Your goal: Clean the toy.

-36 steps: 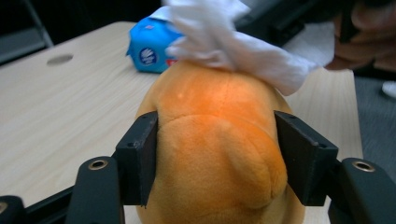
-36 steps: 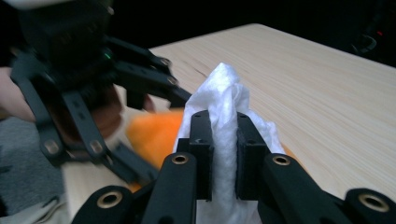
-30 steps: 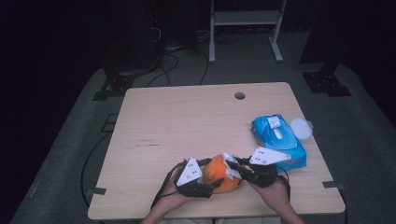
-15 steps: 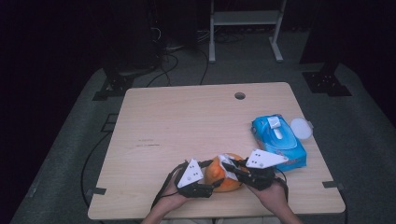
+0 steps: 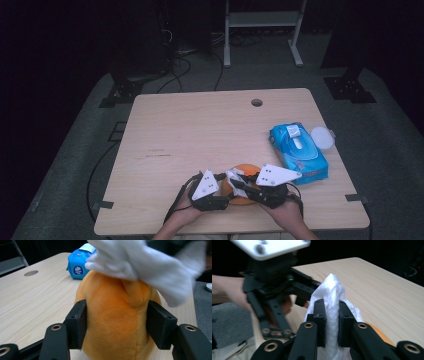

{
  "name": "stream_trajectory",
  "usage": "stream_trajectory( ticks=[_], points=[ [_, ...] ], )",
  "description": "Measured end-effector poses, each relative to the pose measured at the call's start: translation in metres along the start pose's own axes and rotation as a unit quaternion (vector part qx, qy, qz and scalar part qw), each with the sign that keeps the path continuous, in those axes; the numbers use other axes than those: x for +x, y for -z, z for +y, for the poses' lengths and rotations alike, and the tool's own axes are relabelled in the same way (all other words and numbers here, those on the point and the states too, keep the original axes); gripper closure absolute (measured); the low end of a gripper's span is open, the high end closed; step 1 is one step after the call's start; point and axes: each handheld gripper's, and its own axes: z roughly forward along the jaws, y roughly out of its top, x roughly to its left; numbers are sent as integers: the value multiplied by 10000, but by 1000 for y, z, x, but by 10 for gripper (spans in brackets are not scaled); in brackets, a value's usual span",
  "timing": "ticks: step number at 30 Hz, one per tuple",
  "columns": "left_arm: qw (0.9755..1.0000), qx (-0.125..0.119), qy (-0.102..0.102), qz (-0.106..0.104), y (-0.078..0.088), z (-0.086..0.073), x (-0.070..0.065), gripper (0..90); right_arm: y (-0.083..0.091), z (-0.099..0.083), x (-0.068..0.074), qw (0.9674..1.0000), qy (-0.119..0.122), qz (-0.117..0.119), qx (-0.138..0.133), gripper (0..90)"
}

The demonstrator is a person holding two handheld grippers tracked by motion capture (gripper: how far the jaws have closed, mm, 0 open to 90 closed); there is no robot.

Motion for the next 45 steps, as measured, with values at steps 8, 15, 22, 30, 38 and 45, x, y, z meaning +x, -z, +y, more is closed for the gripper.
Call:
stream_trajectory(
  ticks=[8, 15, 22, 30, 38, 45],
  points=[
    [10000, 50, -53, 47, -3, 0, 0, 386, 1, -3, 1, 9997, 149, -176, 121, 795],
    [9999, 108, -71, 112, -2, -2, 0, 392, -2, -2, 0, 9993, 221, -204, 201, 796],
    [9998, 128, 154, 37, 2, -6, 6, 345, 15, -20, -36, 9960, -235, -801, 324, 795],
    [9999, 45, -106, 65, 5, 4, 1, 263, 1, -13, -13, 9993, 28, -328, 162, 791],
    [9987, 202, 394, 260, 10, -4, 17, 368, 6, -27, -34, 9973, -263, -595, 340, 792],
    [9973, 189, 623, 327, 10, -8, 21, 373, 4, -24, -28, 9985, -354, -381, 197, 791]
  ],
)
